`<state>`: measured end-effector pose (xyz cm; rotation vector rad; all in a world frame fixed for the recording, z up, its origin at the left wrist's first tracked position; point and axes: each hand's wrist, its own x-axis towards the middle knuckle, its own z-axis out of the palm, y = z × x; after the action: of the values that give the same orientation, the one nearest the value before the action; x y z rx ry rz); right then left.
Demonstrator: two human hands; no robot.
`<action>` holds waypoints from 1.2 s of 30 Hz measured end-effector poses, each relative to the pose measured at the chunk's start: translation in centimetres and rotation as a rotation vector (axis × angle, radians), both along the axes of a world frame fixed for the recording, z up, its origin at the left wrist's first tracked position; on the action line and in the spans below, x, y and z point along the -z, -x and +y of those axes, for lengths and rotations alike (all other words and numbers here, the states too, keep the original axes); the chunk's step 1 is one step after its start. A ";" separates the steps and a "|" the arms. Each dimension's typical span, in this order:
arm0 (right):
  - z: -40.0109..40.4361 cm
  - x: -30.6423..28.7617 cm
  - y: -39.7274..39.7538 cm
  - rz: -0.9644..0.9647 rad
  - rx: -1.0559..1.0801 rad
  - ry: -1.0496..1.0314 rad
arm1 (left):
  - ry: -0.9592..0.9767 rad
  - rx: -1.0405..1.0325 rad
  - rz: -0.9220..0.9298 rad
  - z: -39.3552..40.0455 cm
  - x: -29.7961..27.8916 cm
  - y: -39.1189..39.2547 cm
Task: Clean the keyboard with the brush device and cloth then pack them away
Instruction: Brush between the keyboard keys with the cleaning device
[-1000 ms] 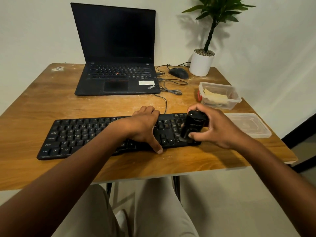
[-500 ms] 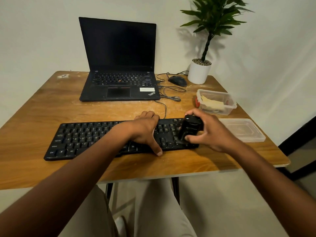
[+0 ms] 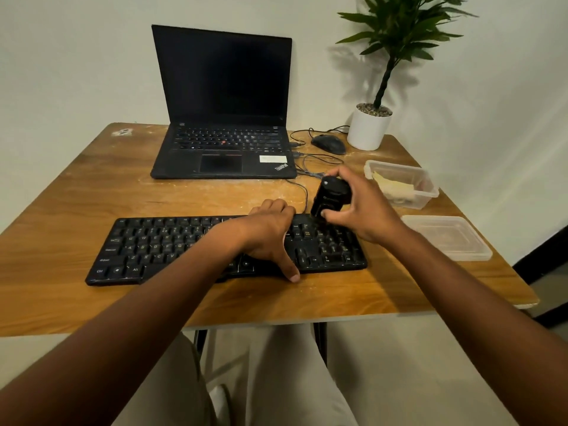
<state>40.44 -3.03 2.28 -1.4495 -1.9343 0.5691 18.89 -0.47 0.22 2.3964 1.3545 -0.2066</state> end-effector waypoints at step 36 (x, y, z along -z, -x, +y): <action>-0.8 0.6 -3.0 0.012 -0.020 0.050 | -0.024 0.033 0.006 -0.1 0.3 0.1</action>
<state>43.48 -3.83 1.65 -1.4558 -1.9402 0.6373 18.84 -0.60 -0.04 2.4410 1.3273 -0.2078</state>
